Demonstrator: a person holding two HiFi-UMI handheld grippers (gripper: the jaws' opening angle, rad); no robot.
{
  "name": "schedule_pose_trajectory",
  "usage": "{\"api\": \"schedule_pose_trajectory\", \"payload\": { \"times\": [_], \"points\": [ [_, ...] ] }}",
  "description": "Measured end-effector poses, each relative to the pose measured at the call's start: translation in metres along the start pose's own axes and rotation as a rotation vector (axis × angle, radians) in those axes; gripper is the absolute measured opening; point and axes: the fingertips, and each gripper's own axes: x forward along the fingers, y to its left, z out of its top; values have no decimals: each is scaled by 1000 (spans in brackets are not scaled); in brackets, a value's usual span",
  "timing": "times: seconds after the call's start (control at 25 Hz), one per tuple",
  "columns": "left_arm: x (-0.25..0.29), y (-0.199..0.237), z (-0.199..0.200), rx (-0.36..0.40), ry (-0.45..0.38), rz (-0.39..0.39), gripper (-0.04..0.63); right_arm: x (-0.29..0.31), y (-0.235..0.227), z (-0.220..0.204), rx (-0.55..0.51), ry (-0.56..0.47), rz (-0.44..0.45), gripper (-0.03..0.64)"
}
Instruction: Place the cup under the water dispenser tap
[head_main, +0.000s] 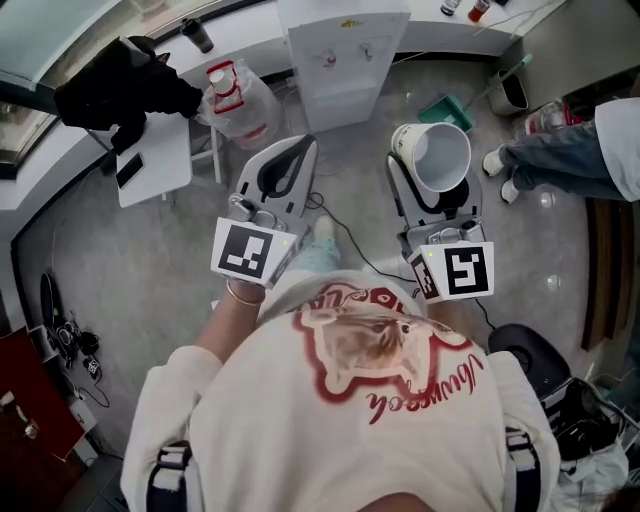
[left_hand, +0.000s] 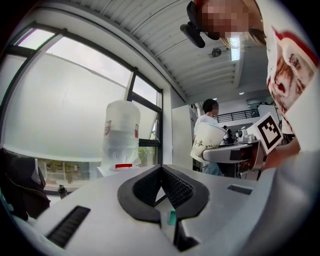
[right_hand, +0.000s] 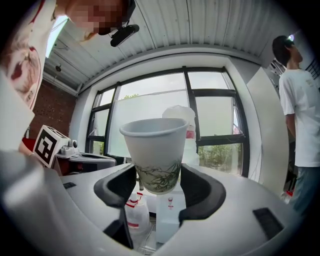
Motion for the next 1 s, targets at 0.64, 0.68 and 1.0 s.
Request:
{"api": "schedule_pose_trajectory", "payload": {
  "times": [0.64, 0.68, 1.0],
  "points": [
    [74, 79, -37, -83, 40, 81, 20, 104, -34, -49, 19, 95, 44, 291],
    [76, 82, -40, -87, 41, 89, 20, 109, -36, -52, 17, 93, 45, 291],
    [89, 112, -81, -104, 93, 166, 20, 154, -42, -84, 6, 129, 95, 291]
  ]
}}
